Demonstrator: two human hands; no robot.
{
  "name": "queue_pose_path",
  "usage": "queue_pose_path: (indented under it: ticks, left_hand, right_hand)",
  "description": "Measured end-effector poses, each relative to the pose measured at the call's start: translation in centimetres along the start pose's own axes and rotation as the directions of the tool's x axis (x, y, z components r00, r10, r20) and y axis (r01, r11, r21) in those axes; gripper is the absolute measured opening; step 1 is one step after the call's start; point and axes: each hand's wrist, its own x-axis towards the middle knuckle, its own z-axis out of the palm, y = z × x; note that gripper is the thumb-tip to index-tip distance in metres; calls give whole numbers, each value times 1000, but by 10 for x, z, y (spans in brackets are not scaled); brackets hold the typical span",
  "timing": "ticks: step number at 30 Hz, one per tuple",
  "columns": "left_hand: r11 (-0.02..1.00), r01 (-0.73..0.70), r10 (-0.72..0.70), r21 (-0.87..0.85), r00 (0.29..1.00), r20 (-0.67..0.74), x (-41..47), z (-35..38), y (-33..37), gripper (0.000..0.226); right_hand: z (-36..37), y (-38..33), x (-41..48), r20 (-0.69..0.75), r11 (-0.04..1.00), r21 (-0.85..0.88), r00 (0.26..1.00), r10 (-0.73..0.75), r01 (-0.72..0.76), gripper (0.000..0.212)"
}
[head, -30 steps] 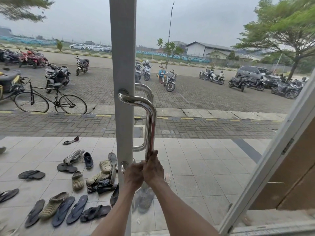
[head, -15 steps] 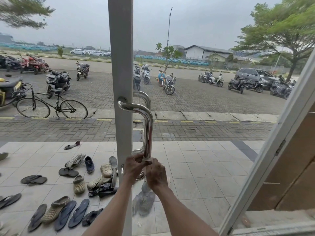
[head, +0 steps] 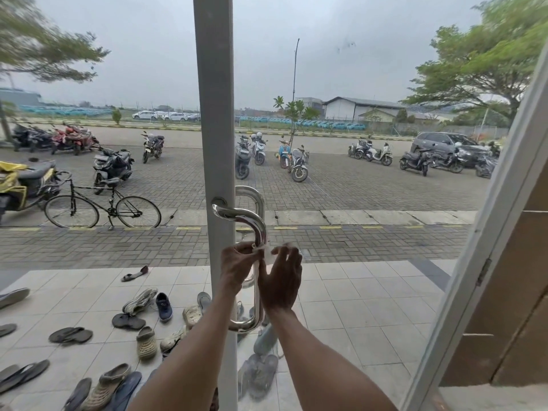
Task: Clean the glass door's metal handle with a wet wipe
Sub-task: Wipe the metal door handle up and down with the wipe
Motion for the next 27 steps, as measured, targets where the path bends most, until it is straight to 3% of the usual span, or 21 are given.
queue_pose_path:
  ticks: [2, 4, 9, 11, 14, 16, 20, 24, 27]
  left_hand:
    - [999, 4, -6, -51, 1000, -29, 2, 3, 16, 20]
    - [996, -1, -7, -88, 995, -98, 6, 6, 32, 11]
    - [966, 85, -148, -244, 956, -254, 15, 13, 59, 17]
    - [940, 106, -201, -323, 941, -274, 14, 14, 65, 12]
    - [909, 118, -243, -399, 929, -279, 13, 9, 76, 14]
    - [903, 156, -274, -400, 927, -256, 14, 2, 83, 14]
    - [883, 200, -322, -425, 916, -237, 19, -15, 94, 17]
    - [881, 233, -338, -412, 919, -203, 22, -32, 95, 33]
    - [899, 160, -291, -407, 914, -284, 26, -50, 96, 38]
  right_hand:
    - [-4, -8, 10, -27, 999, -46, 999, -29, 27, 32]
    - [-8, -17, 18, -44, 999, 32, 998, -35, 37, 35]
    - [-16, -40, 36, -2, 979, 160, 992, -124, 122, 24]
    - [-18, -46, 45, 75, 976, 138, 980, -182, 171, 25]
    - [-23, -53, 57, 278, 974, 93, 934, -223, 205, 49]
    - [-26, -57, 63, 323, 965, 66, 910, -261, 253, 53]
    - [-27, -74, 80, 362, 941, -41, 883, -300, 336, 29]
    - [-24, -101, 95, 450, 901, -10, 807, -382, 433, 24]
    - [-11, -122, 103, 470, 885, -39, 790, -393, 463, 25]
